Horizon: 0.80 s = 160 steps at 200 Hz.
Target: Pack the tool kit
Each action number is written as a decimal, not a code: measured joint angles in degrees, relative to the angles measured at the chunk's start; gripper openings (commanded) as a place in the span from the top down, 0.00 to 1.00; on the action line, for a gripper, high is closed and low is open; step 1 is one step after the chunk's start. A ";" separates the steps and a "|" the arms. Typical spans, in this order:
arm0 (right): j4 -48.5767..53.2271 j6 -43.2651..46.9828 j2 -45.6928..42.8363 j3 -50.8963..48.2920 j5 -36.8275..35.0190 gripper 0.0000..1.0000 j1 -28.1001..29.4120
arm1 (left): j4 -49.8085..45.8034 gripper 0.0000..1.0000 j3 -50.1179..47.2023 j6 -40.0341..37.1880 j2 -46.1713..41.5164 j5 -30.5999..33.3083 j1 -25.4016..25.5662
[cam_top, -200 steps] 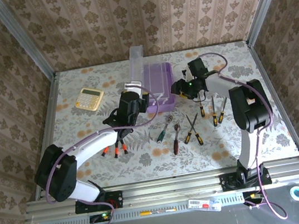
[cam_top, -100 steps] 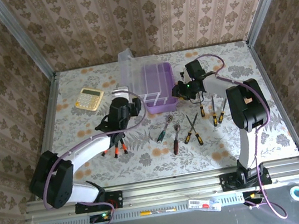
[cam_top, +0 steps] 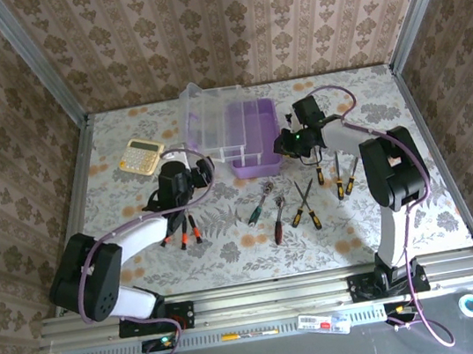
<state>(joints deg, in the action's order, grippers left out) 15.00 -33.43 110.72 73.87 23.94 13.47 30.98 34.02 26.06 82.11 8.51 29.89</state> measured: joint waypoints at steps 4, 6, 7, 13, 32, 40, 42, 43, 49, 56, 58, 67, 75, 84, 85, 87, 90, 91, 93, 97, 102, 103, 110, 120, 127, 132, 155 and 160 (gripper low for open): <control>0.00 0.02 -0.15 -0.17 -0.13 0.81 0.00 | 0.74 0.30 -0.63 0.39 0.02 -0.42 -0.17; 0.04 -0.02 -0.22 -0.24 -0.24 0.81 0.02 | 1.03 0.30 -0.81 0.55 0.02 -0.50 -0.26; 0.04 -0.02 -0.26 -0.26 -0.26 0.81 0.02 | 1.29 0.30 -1.01 0.70 0.02 -0.68 -0.35; 0.07 -0.02 -0.44 -0.42 -0.50 0.81 0.04 | 2.29 0.30 -1.81 1.25 0.02 -1.18 -0.59; 0.26 -0.02 -0.63 -0.50 -1.31 0.83 0.28 | 5.44 0.30 -4.20 2.97 0.04 -2.58 -1.33; 0.26 -0.02 -0.66 -0.50 -1.53 0.83 0.35 | 6.60 0.30 -4.96 3.58 0.11 -3.06 -1.55; 0.26 -0.04 -0.66 -0.50 -1.55 0.83 0.35 | 6.91 0.30 -5.16 3.78 0.17 -3.17 -1.62; 0.26 -0.04 -0.66 -0.50 -1.55 0.83 0.35 | 7.08 0.30 -5.25 3.82 0.20 -3.23 -1.66; 0.26 -0.04 -0.66 -0.48 -1.60 0.83 0.37 | 7.80 0.30 -5.62 4.20 0.33 -3.50 -1.79; 0.28 -0.07 -0.66 -0.48 -1.70 0.83 0.39 | 8.76 0.29 -6.14 4.55 0.61 -3.74 -1.95; 0.31 -0.07 -0.66 -0.48 -1.70 0.83 0.42 | 9.05 0.29 -6.27 4.74 0.70 -3.87 -2.01; 0.37 -0.17 -0.74 -0.46 -1.99 0.83 0.52 | 10.25 0.28 -6.86 5.20 1.09 -4.24 -2.29; 0.46 -0.17 -0.76 -0.44 -2.38 0.83 0.68 | 11.43 0.28 -7.43 5.60 1.51 -4.50 -2.58; 0.61 -0.20 -0.85 -0.39 -2.80 0.83 0.81 | 12.37 0.27 -8.07 6.10 1.99 -5.09 -3.19; 0.61 -0.20 -0.85 -0.39 -2.78 0.83 0.83 | 12.50 0.27 -8.13 6.23 2.08 -5.25 -3.34; 0.68 -0.20 -0.85 -0.37 -2.84 0.83 0.85 | 12.63 0.27 -8.20 6.36 2.14 -5.40 -3.50; 0.79 -0.20 -0.85 -0.33 -2.89 0.83 0.90 | 12.83 0.26 -8.37 6.60 2.32 -5.75 -3.87; 0.85 -0.22 -0.87 -0.33 -2.97 0.83 0.92 | 12.90 0.26 -8.41 6.67 2.36 -5.81 -3.96; 0.90 -0.22 -0.87 -0.31 -2.99 0.83 0.94 | 13.05 0.26 -8.50 6.82 2.49 -5.99 -4.20; 1.01 -0.22 -0.90 -0.31 -3.02 0.83 0.96 | 13.27 0.26 -8.68 7.17 2.71 -6.36 -4.63; 1.07 -0.24 -0.92 -0.31 -3.02 0.83 1.05 | 13.51 0.26 -8.85 7.52 3.04 -6.88 -5.18; 1.11 -0.24 -0.92 -0.31 -3.04 0.83 1.07 | 13.60 0.26 -8.90 7.65 3.15 -7.06 -5.33; 1.31 -0.39 -0.96 -0.28 -3.02 0.83 1.18 | 13.68 0.26 -8.98 8.20 3.58 -7.74 -5.99; 1.64 -0.66 -0.96 -0.15 -3.02 0.83 1.33 | 13.94 0.27 -8.98 8.92 4.35 -8.68 -6.82; 1.84 -0.81 -0.96 -0.04 -3.02 0.83 1.38 | 14.25 0.27 -8.98 9.27 4.85 -9.27 -7.23; 1.95 -0.85 -0.96 0.02 -3.02 0.83 1.42 | 14.47 0.26 -8.98 9.53 5.18 -9.60 -7.50; 3.50 -0.83 -0.85 0.79 -3.04 0.83 1.49 | 14.73 0.22 -8.98 10.45 6.05 -10.16 -8.00; 4.00 -0.81 -0.74 1.09 -3.17 0.83 1.49 | 14.53 0.21 -9.01 10.43 6.08 -10.25 -8.15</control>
<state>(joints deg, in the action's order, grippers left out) 19.00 -34.24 109.97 74.96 20.78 14.96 45.52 25.02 36.49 88.18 -1.74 21.74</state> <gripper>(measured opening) 0.175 0.768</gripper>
